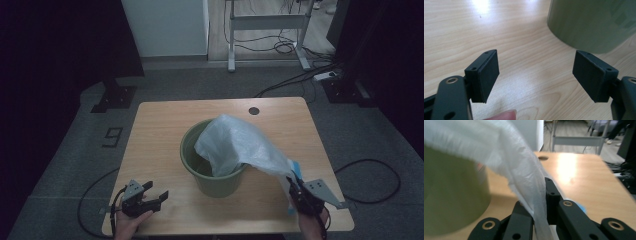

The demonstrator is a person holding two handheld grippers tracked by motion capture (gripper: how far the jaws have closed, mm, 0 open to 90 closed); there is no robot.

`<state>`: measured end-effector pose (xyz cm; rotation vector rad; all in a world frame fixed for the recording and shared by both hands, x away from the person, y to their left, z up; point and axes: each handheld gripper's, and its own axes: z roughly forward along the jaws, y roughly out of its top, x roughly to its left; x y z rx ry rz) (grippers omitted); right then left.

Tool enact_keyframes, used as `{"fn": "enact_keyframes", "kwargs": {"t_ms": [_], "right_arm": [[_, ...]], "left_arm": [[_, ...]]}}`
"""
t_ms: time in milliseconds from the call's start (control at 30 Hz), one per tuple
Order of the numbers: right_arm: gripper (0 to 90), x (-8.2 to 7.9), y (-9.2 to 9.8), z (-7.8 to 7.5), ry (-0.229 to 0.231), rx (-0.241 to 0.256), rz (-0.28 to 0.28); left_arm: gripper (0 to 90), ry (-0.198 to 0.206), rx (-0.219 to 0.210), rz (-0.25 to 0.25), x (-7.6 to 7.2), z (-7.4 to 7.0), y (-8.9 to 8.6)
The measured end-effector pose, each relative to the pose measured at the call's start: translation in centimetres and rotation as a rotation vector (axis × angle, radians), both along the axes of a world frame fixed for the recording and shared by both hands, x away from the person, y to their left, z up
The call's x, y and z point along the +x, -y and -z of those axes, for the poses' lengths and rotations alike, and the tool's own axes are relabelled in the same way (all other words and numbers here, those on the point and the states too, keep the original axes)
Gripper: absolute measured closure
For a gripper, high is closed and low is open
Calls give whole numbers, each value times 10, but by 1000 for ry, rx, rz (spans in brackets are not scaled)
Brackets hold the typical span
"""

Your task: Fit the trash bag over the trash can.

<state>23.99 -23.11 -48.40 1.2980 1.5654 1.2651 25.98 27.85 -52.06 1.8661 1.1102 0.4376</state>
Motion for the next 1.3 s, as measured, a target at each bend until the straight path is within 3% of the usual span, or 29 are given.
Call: {"fn": "enact_keyframes", "kwargs": {"t_ms": [267,433,567,733,867,1100,1300], "right_arm": [[857,12,10,-47,134,19,32],[857,13,-2,-78,222,19,-4],[856,16,-22,-95,260,17,-69],[848,21,-58,-103,271,-26,-168],[842,25,-75,-101,264,-36,-206],[835,28,-79,-99,240,-34,-221],[832,30,-80,-102,234,-36,-228]], "left_arm": [[213,36,-26,-13,-2,-16,5],[216,91,-62,-32,-7,-30,6],[221,103,-89,-64,-9,-42,9],[220,115,-100,-107,-11,-58,14],[220,147,-120,-129,-14,-72,19],[216,242,-138,-124,-16,-95,41],[206,289,-136,-100,-14,-113,64]]}}
